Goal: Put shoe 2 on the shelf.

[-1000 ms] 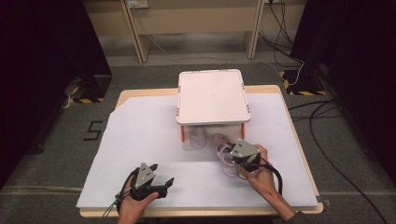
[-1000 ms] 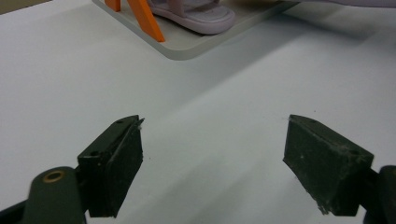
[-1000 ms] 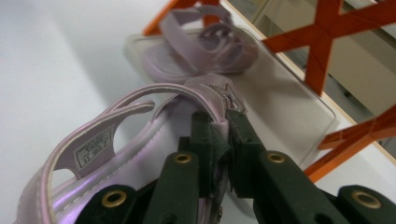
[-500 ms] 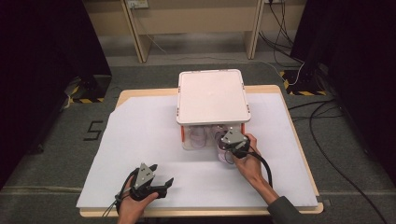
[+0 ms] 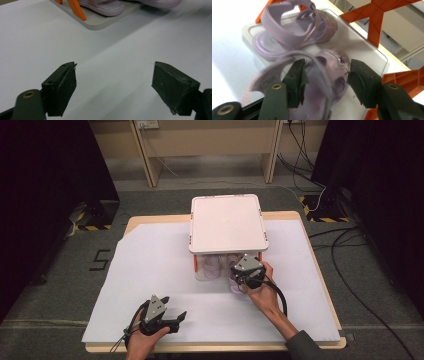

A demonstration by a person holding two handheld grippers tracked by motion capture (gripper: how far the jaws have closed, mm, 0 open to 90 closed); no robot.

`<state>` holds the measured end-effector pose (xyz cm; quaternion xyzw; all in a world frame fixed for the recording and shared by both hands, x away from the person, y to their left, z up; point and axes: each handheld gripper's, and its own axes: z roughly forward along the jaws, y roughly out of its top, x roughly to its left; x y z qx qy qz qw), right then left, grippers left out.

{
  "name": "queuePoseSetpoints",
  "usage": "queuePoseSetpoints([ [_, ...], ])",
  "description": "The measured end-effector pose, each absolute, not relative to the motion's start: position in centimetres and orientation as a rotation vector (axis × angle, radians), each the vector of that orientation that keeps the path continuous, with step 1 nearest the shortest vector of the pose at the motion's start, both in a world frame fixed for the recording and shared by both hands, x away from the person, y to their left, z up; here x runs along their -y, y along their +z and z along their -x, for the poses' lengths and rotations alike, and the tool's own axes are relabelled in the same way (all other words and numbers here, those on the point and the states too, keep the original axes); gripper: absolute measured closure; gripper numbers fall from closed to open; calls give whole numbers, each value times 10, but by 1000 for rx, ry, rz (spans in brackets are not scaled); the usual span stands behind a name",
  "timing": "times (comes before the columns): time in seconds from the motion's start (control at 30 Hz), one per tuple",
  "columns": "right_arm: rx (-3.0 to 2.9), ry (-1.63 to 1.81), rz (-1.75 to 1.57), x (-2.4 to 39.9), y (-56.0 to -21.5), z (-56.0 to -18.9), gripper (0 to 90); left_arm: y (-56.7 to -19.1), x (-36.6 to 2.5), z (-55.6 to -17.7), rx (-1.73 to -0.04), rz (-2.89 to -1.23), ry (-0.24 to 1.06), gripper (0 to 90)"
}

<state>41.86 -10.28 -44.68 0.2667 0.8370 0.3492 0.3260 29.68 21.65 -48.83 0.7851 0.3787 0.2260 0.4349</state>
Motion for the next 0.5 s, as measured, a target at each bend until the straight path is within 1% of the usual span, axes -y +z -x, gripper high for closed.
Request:
queuePoseSetpoints([
  [0.1,-2199,953,-698,106,-441,-413,431,-488,-217,-296,-942,-1951,562,190],
  [0.3,-2234,1091,-719,123,-431,-391,385,-489,-216,-296,-942,-1956,560,191],
  [0.47,-2250,1162,-744,134,-430,-381,365,-488,-216,-296,-938,-1954,562,190],
  [0.5,-2256,1170,-750,139,-433,-374,353,-488,-216,-296,-940,-1958,561,190],
])
